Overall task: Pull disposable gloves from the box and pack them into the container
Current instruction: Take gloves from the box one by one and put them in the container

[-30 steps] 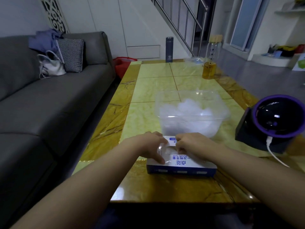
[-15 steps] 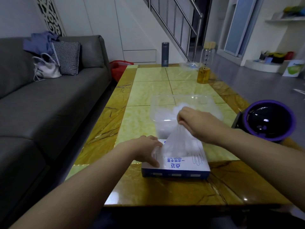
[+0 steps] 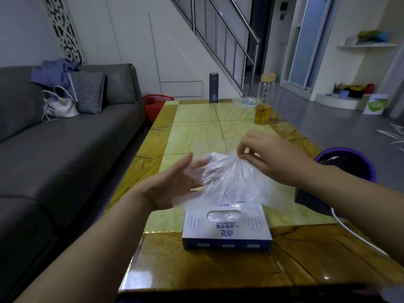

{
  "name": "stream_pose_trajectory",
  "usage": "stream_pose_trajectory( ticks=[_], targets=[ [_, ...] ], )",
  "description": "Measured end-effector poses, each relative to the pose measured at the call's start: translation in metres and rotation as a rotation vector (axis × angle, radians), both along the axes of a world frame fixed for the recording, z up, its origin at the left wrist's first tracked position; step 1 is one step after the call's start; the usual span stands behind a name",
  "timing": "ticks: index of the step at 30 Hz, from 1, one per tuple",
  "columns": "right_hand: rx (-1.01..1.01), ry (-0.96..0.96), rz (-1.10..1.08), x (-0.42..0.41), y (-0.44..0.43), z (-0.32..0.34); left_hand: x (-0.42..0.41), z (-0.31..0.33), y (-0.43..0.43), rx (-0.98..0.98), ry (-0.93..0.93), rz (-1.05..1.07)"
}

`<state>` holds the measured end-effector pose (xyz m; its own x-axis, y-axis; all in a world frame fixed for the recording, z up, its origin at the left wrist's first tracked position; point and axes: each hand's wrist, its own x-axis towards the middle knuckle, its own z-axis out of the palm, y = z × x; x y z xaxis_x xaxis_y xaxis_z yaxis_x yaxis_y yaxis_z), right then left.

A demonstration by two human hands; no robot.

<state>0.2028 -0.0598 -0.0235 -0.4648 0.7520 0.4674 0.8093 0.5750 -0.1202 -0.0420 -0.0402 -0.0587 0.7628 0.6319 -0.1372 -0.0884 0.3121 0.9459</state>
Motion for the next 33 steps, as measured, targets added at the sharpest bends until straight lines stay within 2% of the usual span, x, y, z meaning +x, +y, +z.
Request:
stream_pose_trajectory(
  ticks=[3,5,7,8,10,12,14,16,18,21,23,26,29,32,33],
  targets=[
    [0.046,-0.024,0.081,-0.004,-0.003,-0.008,0.011,0.006,0.001,-0.086,-0.127,-0.007],
    [0.068,-0.049,0.111,-0.007,-0.003,-0.014,0.024,0.006,0.001,-0.078,-0.114,0.154],
    [0.028,0.041,0.062,-0.008,-0.002,-0.021,0.037,0.005,0.002,-0.103,-0.124,0.341],
    [-0.033,0.162,-0.003,-0.008,-0.003,-0.024,0.041,0.004,0.004,-0.115,-0.151,0.419],
    [-0.228,0.523,-0.194,-0.009,-0.003,-0.029,0.045,0.006,0.009,-0.11,-0.217,0.552],
    [-0.548,0.96,-0.335,-0.008,-0.002,-0.034,0.044,0.011,0.014,-0.086,-0.272,0.648],
    [-0.885,1.331,-0.325,-0.008,0.0,-0.041,0.044,0.017,0.02,-0.084,-0.325,0.711],
    [-1.077,1.52,-0.26,-0.011,0.001,-0.042,0.045,0.022,0.025,-0.078,-0.362,0.719],
    [-1.078,1.601,-0.164,-0.016,0.005,-0.041,0.047,0.025,0.03,-0.061,-0.37,0.719],
    [-0.824,1.578,-0.08,-0.024,0.022,-0.018,0.052,0.032,0.041,0.003,-0.397,0.742],
    [-0.621,1.546,-0.064,-0.027,0.035,0.009,0.055,0.045,0.05,0.112,-0.404,0.74],
    [-0.417,1.392,-0.025,-0.018,0.055,0.038,0.054,0.065,0.068,0.23,-0.457,0.701],
    [-0.407,1.132,-0.086,0.001,0.068,0.029,0.046,0.056,0.088,0.17,-0.396,0.708],
    [-0.509,0.814,-0.265,0.02,0.077,-0.007,0.032,0.024,0.105,-0.014,-0.135,0.964],
    [-0.546,0.738,-0.315,0.026,0.08,-0.018,0.026,0.018,0.108,-0.014,-0.073,1.08]
  ],
)
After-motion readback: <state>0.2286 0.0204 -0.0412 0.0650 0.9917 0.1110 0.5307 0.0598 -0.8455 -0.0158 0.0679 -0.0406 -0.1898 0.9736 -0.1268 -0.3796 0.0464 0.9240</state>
